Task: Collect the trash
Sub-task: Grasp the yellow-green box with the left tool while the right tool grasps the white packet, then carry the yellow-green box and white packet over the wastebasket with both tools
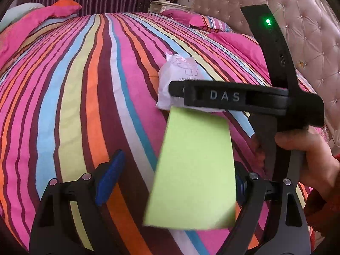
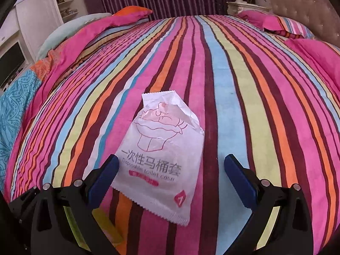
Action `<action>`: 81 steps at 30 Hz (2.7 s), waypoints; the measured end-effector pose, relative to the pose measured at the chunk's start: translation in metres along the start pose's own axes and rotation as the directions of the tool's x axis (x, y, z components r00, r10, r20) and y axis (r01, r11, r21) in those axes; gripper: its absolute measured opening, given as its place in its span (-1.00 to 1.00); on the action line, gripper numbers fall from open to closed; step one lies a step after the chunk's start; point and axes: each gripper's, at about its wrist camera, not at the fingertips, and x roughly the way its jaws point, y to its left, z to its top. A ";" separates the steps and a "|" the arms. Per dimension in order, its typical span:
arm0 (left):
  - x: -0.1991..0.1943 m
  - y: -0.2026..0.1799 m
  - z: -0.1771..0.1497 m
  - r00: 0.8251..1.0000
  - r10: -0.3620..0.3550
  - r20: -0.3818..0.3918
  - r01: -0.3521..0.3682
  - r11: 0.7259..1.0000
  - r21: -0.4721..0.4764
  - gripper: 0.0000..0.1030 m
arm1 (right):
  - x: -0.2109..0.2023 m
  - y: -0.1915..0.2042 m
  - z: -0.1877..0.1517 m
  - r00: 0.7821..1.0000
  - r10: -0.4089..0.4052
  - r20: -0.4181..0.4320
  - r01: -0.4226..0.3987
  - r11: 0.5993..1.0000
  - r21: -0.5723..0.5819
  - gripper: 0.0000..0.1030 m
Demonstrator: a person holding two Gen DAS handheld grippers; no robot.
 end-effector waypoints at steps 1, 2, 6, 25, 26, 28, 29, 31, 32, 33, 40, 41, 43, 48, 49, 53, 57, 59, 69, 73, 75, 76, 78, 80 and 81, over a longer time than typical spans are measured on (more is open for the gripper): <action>0.002 0.000 0.002 1.000 0.005 -0.005 -0.005 1.000 0.006 0.63 | 0.001 0.001 0.001 1.000 0.002 -0.001 -0.002 1.000 -0.012 0.85; 0.004 0.001 0.004 1.000 0.008 -0.008 -0.008 1.000 0.008 0.62 | 0.003 0.003 0.002 1.000 0.005 0.000 -0.005 1.000 -0.024 0.85; 0.008 0.003 0.009 1.000 0.012 -0.005 -0.012 1.000 0.004 0.21 | 0.007 0.010 0.007 1.000 0.013 0.003 -0.013 0.998 -0.068 0.85; 0.007 0.003 0.012 1.000 0.003 -0.025 -0.004 0.999 -0.031 0.00 | -0.003 0.007 0.003 0.996 0.086 -0.012 -0.086 0.996 -0.029 -0.03; 0.006 0.003 0.012 1.000 0.008 -0.026 -0.009 0.999 -0.032 0.00 | -0.005 0.003 0.002 0.997 0.075 -0.014 -0.076 0.997 -0.018 -0.04; 0.003 0.003 0.011 1.000 0.015 -0.026 -0.016 0.999 -0.039 0.00 | -0.007 -0.005 0.002 0.998 0.064 -0.003 -0.064 0.998 -0.006 -0.05; 0.002 0.003 0.011 0.999 0.017 -0.027 -0.018 0.999 -0.043 0.00 | -0.010 -0.009 0.001 0.998 0.059 -0.003 -0.059 0.998 0.004 -0.06; 0.000 0.003 0.011 0.999 0.025 -0.033 -0.027 0.999 -0.045 0.00 | -0.015 -0.015 -0.002 0.999 0.050 0.001 -0.050 0.999 0.016 -0.06; -0.001 0.002 0.011 0.999 0.030 -0.036 -0.032 0.999 -0.042 -0.01 | -0.018 -0.017 -0.004 0.999 0.044 0.004 -0.044 0.999 0.018 -0.06; -0.002 0.000 0.010 0.999 0.036 -0.038 -0.038 0.999 -0.039 0.00 | -0.021 -0.019 -0.006 0.999 0.036 0.003 -0.036 0.999 0.022 -0.06; -0.022 -0.011 0.006 0.999 0.040 -0.031 -0.041 0.998 -0.040 0.00 | -0.047 -0.025 -0.030 1.000 0.016 -0.006 -0.016 0.999 0.042 -0.06; -0.026 -0.014 0.004 0.999 0.042 -0.031 -0.043 0.998 -0.038 0.00 | -0.051 -0.024 -0.035 1.000 0.014 -0.007 -0.014 0.999 0.044 -0.06; -0.035 -0.019 0.000 0.998 0.045 -0.032 -0.046 0.998 -0.034 0.00 | -0.060 -0.022 -0.042 1.000 0.008 -0.007 -0.008 0.999 0.049 -0.06; -0.064 -0.032 -0.018 0.998 0.052 -0.030 -0.053 0.998 -0.031 0.00 | -0.088 -0.019 -0.067 1.000 -0.003 -0.007 0.004 0.998 0.069 -0.06; -0.070 -0.034 -0.024 0.998 0.054 -0.030 -0.054 0.998 -0.030 0.00 | -0.094 -0.018 -0.073 1.000 -0.004 -0.008 0.004 0.997 0.076 -0.06; -0.094 -0.041 -0.048 0.997 0.064 -0.033 -0.065 0.997 -0.038 0.00 | -0.117 -0.015 -0.098 1.000 -0.001 -0.008 0.002 0.995 0.097 -0.06; -0.114 -0.046 -0.070 0.997 0.071 -0.038 -0.072 0.997 -0.041 -0.01 | -0.138 -0.009 -0.120 1.000 -0.008 0.003 0.008 0.995 0.100 -0.06; -0.122 -0.049 -0.081 0.996 0.078 -0.043 -0.079 0.996 -0.038 0.00 | -0.149 -0.006 -0.133 1.000 -0.009 0.010 0.008 0.995 0.102 -0.06; -0.170 -0.060 -0.143 0.996 0.074 -0.043 -0.077 0.995 -0.062 -0.01 | -0.189 0.001 -0.181 1.000 0.005 0.016 -0.007 0.991 0.136 -0.06; -0.186 -0.063 -0.166 0.997 0.070 -0.041 -0.073 0.995 -0.069 0.00 | -0.203 0.009 -0.199 1.000 0.012 0.026 -0.015 0.989 0.148 -0.06; -0.193 -0.064 -0.178 0.997 0.069 -0.040 -0.071 0.995 -0.073 -0.01 | -0.209 0.013 -0.209 0.999 0.021 0.033 -0.026 0.988 0.154 -0.06; -0.198 -0.064 -0.184 0.997 0.067 -0.038 -0.070 0.995 -0.075 0.00 | -0.213 0.016 -0.214 0.999 0.024 0.036 -0.029 0.988 0.155 -0.06; -0.206 -0.065 -0.197 0.997 0.066 -0.034 -0.068 0.995 -0.075 0.00 | -0.222 0.022 -0.226 0.999 0.032 0.041 -0.038 0.987 0.155 -0.06; -0.214 -0.067 -0.210 0.997 0.065 -0.032 -0.067 0.995 -0.073 0.00 | -0.228 0.029 -0.235 0.998 0.036 0.045 -0.043 0.988 0.146 -0.06; -0.220 -0.069 -0.218 0.998 0.064 -0.030 -0.066 0.995 -0.072 0.00 | -0.231 0.033 -0.238 0.998 0.041 0.047 -0.047 0.989 0.140 -0.06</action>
